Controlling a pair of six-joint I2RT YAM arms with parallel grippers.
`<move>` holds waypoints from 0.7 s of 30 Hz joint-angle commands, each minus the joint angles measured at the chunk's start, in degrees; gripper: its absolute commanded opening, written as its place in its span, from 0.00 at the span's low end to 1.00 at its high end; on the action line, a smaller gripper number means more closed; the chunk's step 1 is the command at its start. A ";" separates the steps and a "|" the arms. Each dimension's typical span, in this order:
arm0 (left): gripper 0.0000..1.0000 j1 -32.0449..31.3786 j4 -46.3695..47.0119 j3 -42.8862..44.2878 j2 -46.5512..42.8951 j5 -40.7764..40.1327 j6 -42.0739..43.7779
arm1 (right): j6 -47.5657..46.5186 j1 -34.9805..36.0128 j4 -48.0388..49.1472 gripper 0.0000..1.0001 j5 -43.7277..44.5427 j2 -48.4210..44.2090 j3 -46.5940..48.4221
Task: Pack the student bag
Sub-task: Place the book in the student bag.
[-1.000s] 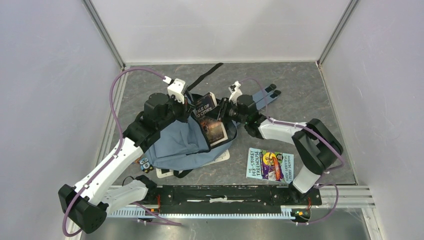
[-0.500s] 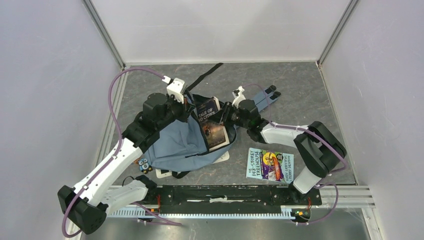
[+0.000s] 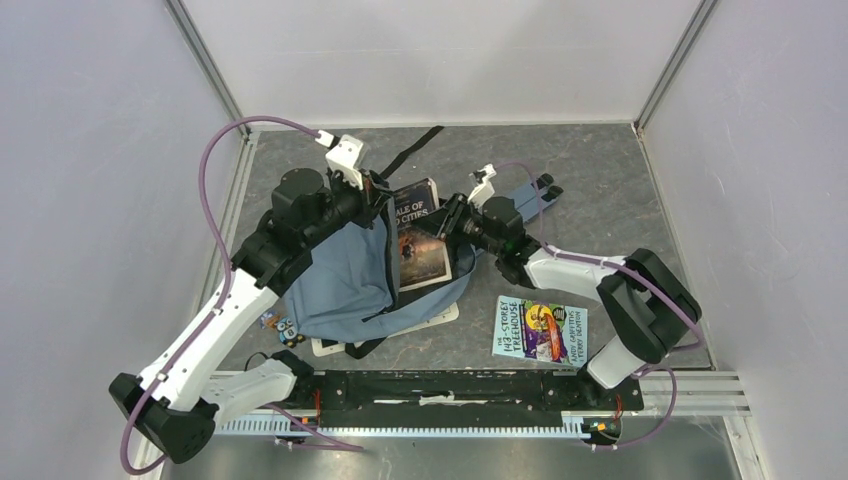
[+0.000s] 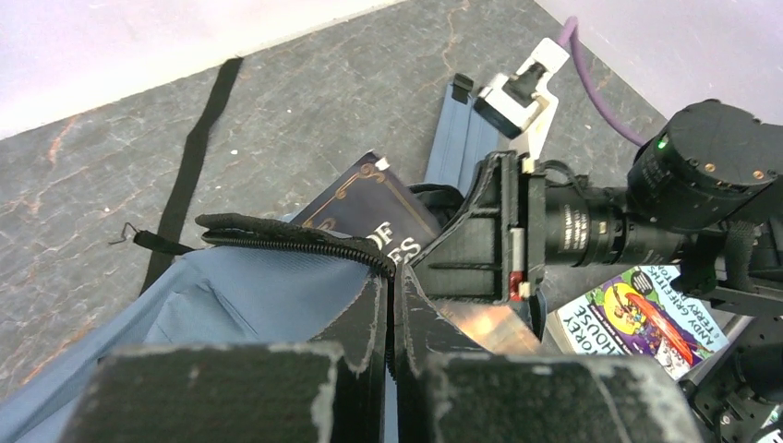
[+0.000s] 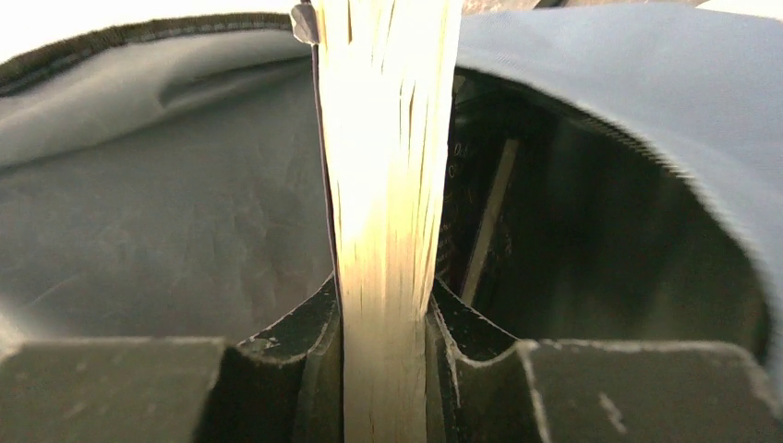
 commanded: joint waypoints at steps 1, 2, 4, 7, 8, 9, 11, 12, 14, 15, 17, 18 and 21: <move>0.02 -0.07 8.66 1.94 0.24 5.26 0.62 | 2.75 3.57 9.49 0.00 2.17 2.96 5.24; 0.02 -0.07 9.34 1.41 0.21 5.81 0.49 | 3.60 4.17 10.72 0.00 2.26 4.32 5.71; 0.02 -0.07 10.42 0.21 0.12 6.91 0.32 | 5.16 5.50 12.99 0.00 2.29 7.72 6.58; 0.02 -0.08 11.32 -0.85 0.37 8.02 0.04 | 5.72 7.26 14.39 0.00 3.21 11.30 7.98; 0.02 -0.07 11.45 -1.04 0.49 8.26 -0.08 | 4.76 7.95 13.55 0.00 4.43 12.24 8.43; 0.02 -0.07 11.69 -1.18 0.64 8.69 -0.36 | 3.89 8.43 12.88 0.00 5.45 13.04 8.80; 0.02 -0.12 12.41 -1.66 0.75 9.61 -1.02 | 1.94 9.29 13.02 0.00 6.85 15.06 9.19; 0.02 -0.12 12.82 -1.94 0.73 10.08 -1.42 | 1.50 9.46 13.08 0.00 7.18 15.85 9.39; 0.02 -0.07 13.61 -2.52 0.65 10.72 -2.19 | -0.28 9.86 12.09 0.00 7.80 17.44 10.00; 0.02 -0.08 13.87 -2.79 0.66 10.91 -2.46 | -1.97 10.26 10.77 0.03 8.23 18.06 10.75; 0.02 -0.07 14.06 -2.90 0.69 11.05 -2.85 | -5.53 11.14 6.21 0.11 9.00 19.14 12.88; 0.02 -0.08 14.06 -3.03 0.63 11.00 -2.78 | -7.40 11.58 4.23 0.15 9.41 19.42 13.85; 0.02 -0.08 14.00 -3.64 0.37 10.20 -2.69 | -10.68 12.10 0.83 0.31 10.79 19.14 14.24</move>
